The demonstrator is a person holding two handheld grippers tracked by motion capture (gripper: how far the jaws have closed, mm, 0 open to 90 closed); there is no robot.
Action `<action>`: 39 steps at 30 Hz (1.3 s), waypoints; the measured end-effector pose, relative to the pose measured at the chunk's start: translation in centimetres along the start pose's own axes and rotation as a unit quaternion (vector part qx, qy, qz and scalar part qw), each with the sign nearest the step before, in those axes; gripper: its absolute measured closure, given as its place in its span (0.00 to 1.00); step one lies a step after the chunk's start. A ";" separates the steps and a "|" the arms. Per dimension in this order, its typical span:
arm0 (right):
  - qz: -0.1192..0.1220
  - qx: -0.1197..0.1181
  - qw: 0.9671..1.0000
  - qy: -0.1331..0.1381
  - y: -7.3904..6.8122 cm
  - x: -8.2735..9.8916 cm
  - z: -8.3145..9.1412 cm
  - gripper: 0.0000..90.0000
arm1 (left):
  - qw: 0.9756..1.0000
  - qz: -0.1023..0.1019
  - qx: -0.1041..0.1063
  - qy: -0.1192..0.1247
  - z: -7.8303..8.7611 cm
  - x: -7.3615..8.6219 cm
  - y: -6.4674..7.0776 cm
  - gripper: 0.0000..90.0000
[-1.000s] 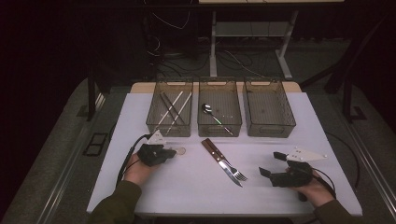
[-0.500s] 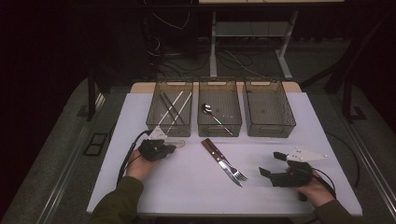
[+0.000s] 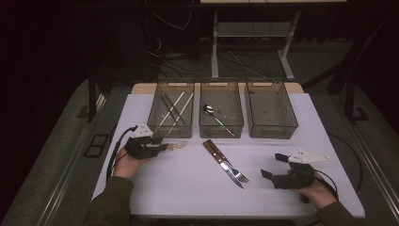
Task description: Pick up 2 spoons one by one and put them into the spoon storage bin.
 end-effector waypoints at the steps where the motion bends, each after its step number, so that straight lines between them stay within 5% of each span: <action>1: 0.000 -0.001 1.000 0.000 0.0 0.0 0.0 0.16 | 1.000 -0.002 -0.002 -0.008 0.1 0.3 -0.2 0.62; 5: -0.001 -0.001 1.000 -0.001 0.0 0.0 0.0 0.16 | 1.000 0.009 0.004 -0.009 0.0 1.2 -0.9 0.58; 16: 0.002 -0.004 1.000 -0.006 -0.1 0.1 -0.3 0.16 | 0.999 -0.002 0.028 -0.031 -0.9 2.8 -1.4 0.55; 39: 0.001 -0.002 1.000 -0.003 0.0 0.0 -0.2 0.16 | 0.998 -0.030 0.054 -0.031 -0.4 2.9 -0.6 0.80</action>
Point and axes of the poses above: each handheld gripper's, and its own axes: z roughly backward along the jaws, x roughly out of its underside, y roughly to its right, the point moved 4 cm from there along -z, roughly forward along the jaws, and after that the axes turned 12 degrees about -z, right-handed, at the moved point
